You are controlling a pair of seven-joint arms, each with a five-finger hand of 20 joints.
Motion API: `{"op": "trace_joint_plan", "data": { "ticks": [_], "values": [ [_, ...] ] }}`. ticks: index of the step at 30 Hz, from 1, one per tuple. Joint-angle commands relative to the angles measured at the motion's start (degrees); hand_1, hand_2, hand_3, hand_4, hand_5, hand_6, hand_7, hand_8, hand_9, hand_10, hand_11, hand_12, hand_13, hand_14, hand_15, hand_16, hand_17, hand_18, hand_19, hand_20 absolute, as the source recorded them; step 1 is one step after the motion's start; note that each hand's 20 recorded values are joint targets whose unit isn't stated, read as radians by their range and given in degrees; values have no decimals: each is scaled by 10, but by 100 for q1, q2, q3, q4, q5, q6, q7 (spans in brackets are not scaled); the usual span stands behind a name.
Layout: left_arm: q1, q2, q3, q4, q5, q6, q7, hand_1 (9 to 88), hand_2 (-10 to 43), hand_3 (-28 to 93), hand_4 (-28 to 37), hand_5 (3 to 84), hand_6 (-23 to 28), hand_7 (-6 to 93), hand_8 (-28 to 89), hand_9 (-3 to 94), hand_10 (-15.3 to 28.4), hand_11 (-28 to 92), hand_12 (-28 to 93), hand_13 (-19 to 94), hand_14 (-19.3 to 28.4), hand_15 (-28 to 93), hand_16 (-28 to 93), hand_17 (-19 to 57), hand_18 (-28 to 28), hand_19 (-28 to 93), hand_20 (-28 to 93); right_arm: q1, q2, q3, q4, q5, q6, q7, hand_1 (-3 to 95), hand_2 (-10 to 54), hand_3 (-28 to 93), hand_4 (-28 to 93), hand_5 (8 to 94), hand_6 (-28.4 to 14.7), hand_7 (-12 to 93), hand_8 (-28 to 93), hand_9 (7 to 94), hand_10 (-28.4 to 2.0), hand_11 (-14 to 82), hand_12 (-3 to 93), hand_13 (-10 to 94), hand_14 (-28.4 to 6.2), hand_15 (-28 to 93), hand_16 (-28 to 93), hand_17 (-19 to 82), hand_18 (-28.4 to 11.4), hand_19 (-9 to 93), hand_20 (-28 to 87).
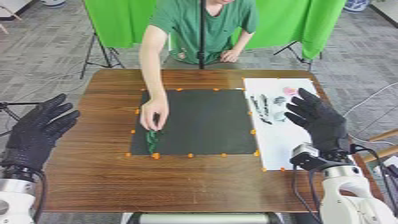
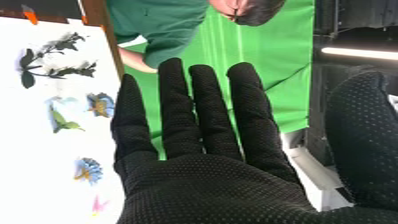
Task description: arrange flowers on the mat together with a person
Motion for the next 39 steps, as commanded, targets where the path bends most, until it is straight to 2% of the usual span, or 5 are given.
{"op": "trace_joint_plan", "data": {
  "ticks": [1,9,12,35,39],
  "values": [
    [50,-17,4,28,-24,12,-31,267,-17,680,-207,377,44,169,-68,328,131,216,169,311,158,250,32,-40,214,380,117,-43,25,31,-18,-40,41,-10,130,89,861,-249,419,-39,142,-97,418,-148,71,195,353,-136,140,281,69,-223,381,204],
    [71,-20,6,22,-39,57,-25,267,-17,679,-208,377,44,168,-67,327,131,214,168,312,157,250,32,-40,214,380,117,-36,17,31,-20,-36,42,2,130,89,862,-248,419,-39,142,-97,417,-147,69,195,353,-136,141,280,69,-223,381,204],
    [47,-19,9,29,-24,16,-42,267,-17,680,-207,376,44,168,-68,327,131,215,169,312,157,251,32,-40,214,379,117,-82,41,77,-46,-24,48,28,131,89,861,-248,419,-39,142,-97,417,-148,70,196,353,-136,141,280,69,-223,381,204],
    [126,-32,-38,-10,-27,25,-12,269,-17,679,-209,375,43,168,-68,327,130,216,169,311,158,251,31,-40,214,380,117,-119,196,130,-84,-27,79,26,130,88,861,-248,418,-39,142,-97,419,-147,71,196,356,-136,144,276,69,-223,381,204],
    [92,-23,-29,11,-24,11,-34,268,-17,680,-208,375,43,169,-68,328,131,216,168,311,157,250,31,-40,215,380,117,-117,185,128,-79,-32,111,9,131,88,861,-248,417,-39,141,-96,419,-147,72,196,356,-136,145,276,69,-223,382,204]
  ]
}}
